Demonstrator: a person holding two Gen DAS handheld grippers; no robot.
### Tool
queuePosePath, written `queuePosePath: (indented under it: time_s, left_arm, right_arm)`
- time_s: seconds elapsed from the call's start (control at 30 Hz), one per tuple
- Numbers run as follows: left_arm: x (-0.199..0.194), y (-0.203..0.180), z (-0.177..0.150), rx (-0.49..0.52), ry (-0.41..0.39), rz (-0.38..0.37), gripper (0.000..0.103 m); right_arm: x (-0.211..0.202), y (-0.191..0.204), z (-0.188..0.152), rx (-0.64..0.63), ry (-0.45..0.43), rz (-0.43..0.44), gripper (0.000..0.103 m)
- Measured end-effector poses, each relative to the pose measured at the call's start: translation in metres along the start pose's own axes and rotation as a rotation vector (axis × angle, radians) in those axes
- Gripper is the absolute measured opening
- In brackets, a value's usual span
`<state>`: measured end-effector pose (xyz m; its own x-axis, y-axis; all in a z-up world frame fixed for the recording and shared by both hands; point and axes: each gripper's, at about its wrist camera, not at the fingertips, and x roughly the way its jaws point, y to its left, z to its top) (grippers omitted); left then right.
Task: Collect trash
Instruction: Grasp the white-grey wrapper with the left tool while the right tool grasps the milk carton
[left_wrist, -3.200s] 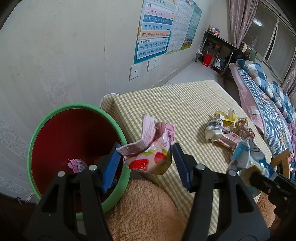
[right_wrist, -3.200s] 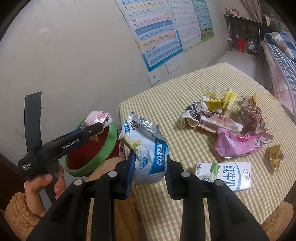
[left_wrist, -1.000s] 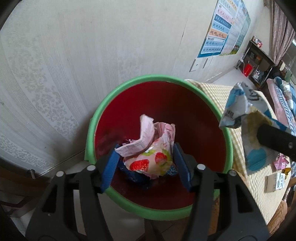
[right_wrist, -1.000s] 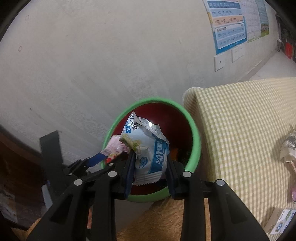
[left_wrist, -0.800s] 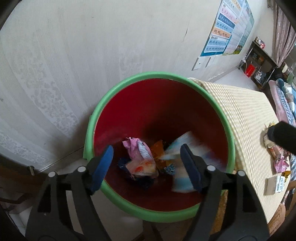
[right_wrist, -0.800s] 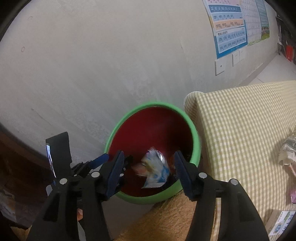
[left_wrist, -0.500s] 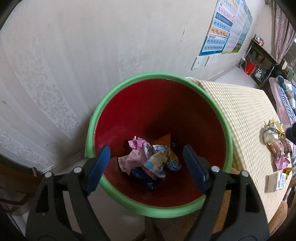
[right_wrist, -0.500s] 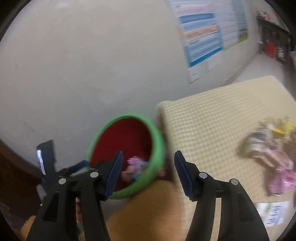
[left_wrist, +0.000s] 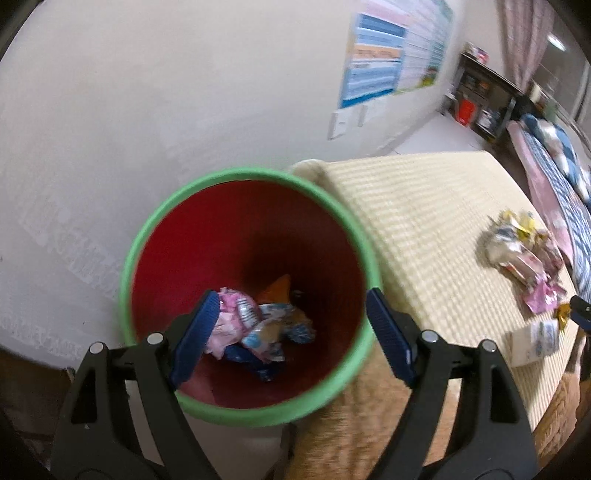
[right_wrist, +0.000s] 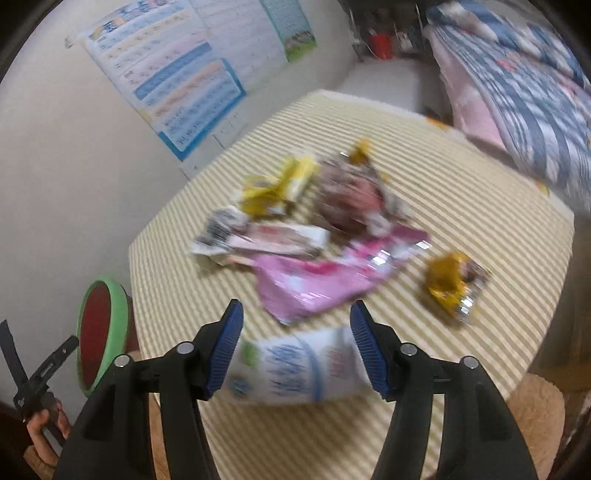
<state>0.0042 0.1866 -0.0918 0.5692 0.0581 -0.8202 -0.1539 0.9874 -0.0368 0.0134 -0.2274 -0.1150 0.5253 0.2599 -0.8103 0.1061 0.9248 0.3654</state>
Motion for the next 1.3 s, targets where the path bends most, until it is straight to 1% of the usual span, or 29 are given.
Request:
queuePosePath:
  time_s: [0.03, 0.07, 0.1, 0.13, 0.2, 0.3, 0.37, 0.4, 0.47, 0.5, 0.53, 0.57, 0.63, 0.67, 0.7, 0.73, 0.77, 0.83, 0.87, 0.9, 0.93, 0.97, 1.0, 1.07, 1.1, 1.13, 1.17, 1.23, 1.3]
  left_arm:
    - [0.000, -0.006, 0.000, 0.015, 0.000, -0.007, 0.078]
    - [0.000, -0.014, 0.001, 0.033, 0.002, -0.016, 0.078]
    - [0.000, -0.024, 0.002, 0.050, 0.006, -0.031, 0.078]
    - [0.000, -0.030, 0.002, 0.057, 0.010, -0.040, 0.078]
    - [0.001, -0.044, 0.002, 0.070, 0.022, -0.061, 0.078]
    - [-0.001, -0.070, -0.002, 0.113, 0.031, -0.088, 0.078]
    - [-0.004, -0.083, -0.003, 0.151, 0.029, -0.091, 0.078]
    - [-0.005, -0.088, -0.004, 0.168, 0.029, -0.090, 0.078]
    - [-0.008, -0.100, -0.005, 0.198, 0.030, -0.098, 0.078]
    - [-0.008, -0.105, -0.005, 0.213, 0.031, -0.100, 0.078]
    - [-0.008, -0.109, -0.004, 0.224, 0.031, -0.099, 0.078]
    - [-0.008, -0.116, -0.003, 0.241, 0.031, -0.100, 0.078]
    - [-0.006, -0.128, 0.000, 0.270, 0.028, -0.104, 0.078]
    - [-0.005, -0.134, 0.001, 0.282, 0.026, -0.109, 0.078]
    - [-0.003, -0.141, 0.003, 0.296, 0.022, -0.118, 0.078]
    - [-0.001, -0.147, 0.005, 0.305, 0.020, -0.126, 0.078]
    - [0.003, -0.156, 0.008, 0.321, 0.013, -0.136, 0.078]
    - [0.015, -0.174, 0.015, 0.355, 0.007, -0.151, 0.078]
    - [0.021, -0.182, 0.017, 0.361, 0.014, -0.156, 0.078]
    - [0.032, -0.192, 0.022, 0.360, 0.031, -0.174, 0.078]
    - [0.038, -0.198, 0.026, 0.354, 0.038, -0.188, 0.078]
    - [0.047, -0.204, 0.029, 0.346, 0.046, -0.197, 0.076]
    - [0.054, -0.210, 0.032, 0.342, 0.052, -0.198, 0.073]
    - [0.073, -0.225, 0.037, 0.352, 0.057, -0.171, 0.069]
    - [0.081, -0.232, 0.037, 0.358, 0.064, -0.175, 0.069]
    - [0.085, -0.237, 0.039, 0.354, 0.073, -0.194, 0.069]
    - [0.088, -0.241, 0.040, 0.356, 0.085, -0.197, 0.066]
    - [0.095, -0.250, 0.041, 0.368, 0.102, -0.210, 0.065]
    - [0.102, -0.258, 0.041, 0.377, 0.122, -0.210, 0.065]
  right_arm:
    - [-0.002, -0.007, -0.001, -0.021, 0.010, 0.016, 0.067]
    - [-0.003, -0.008, 0.000, -0.081, 0.032, 0.033, 0.068]
    - [-0.006, -0.002, -0.002, -0.146, 0.057, 0.041, 0.072]
    - [-0.006, 0.004, -0.004, -0.252, 0.100, 0.043, 0.075]
    - [-0.003, 0.022, -0.010, -0.487, 0.184, 0.051, 0.077]
    - [0.011, 0.043, -0.023, -0.748, 0.261, 0.033, 0.078]
    - [0.022, 0.046, -0.026, -0.830, 0.288, 0.024, 0.078]
    - [0.030, 0.048, -0.025, -0.853, 0.312, 0.035, 0.078]
    - [0.041, 0.053, -0.022, -0.855, 0.363, 0.100, 0.086]
    - [0.047, 0.055, -0.022, -0.853, 0.396, 0.120, 0.092]
    - [0.055, 0.057, -0.024, -0.852, 0.439, 0.136, 0.093]
    - [0.059, 0.059, -0.027, -0.860, 0.458, 0.132, 0.093]
    - [0.063, 0.063, -0.039, -0.891, 0.464, 0.098, 0.091]
    - [0.061, 0.064, -0.048, -0.900, 0.464, 0.106, 0.087]
    - [0.060, 0.065, -0.053, -0.895, 0.467, 0.122, 0.074]
    - [0.057, 0.064, -0.061, -0.875, 0.459, 0.117, 0.069]
    - [0.052, 0.062, -0.067, -0.849, 0.419, 0.091, 0.066]
    - [0.046, 0.053, -0.069, -0.723, 0.382, 0.099, 0.062]
    - [0.042, 0.046, -0.069, -0.618, 0.366, 0.115, 0.061]
    - [0.039, 0.040, -0.070, -0.541, 0.360, 0.119, 0.061]
    - [0.033, 0.030, -0.072, -0.416, 0.347, 0.114, 0.061]
    - [0.029, 0.024, -0.075, -0.345, 0.336, 0.117, 0.061]
    - [0.025, 0.019, -0.078, -0.286, 0.325, 0.128, 0.061]
    - [0.016, 0.007, -0.091, -0.151, 0.301, 0.154, 0.061]
    - [0.013, 0.008, -0.095, -0.128, 0.293, 0.152, 0.061]
    - [0.010, 0.007, -0.098, -0.127, 0.277, 0.141, 0.061]
    - [0.007, 0.007, -0.098, -0.139, 0.262, 0.128, 0.061]
    - [0.004, 0.001, -0.095, -0.128, 0.245, 0.156, 0.061]
    - [-0.002, -0.009, -0.097, -0.122, 0.244, 0.152, 0.061]
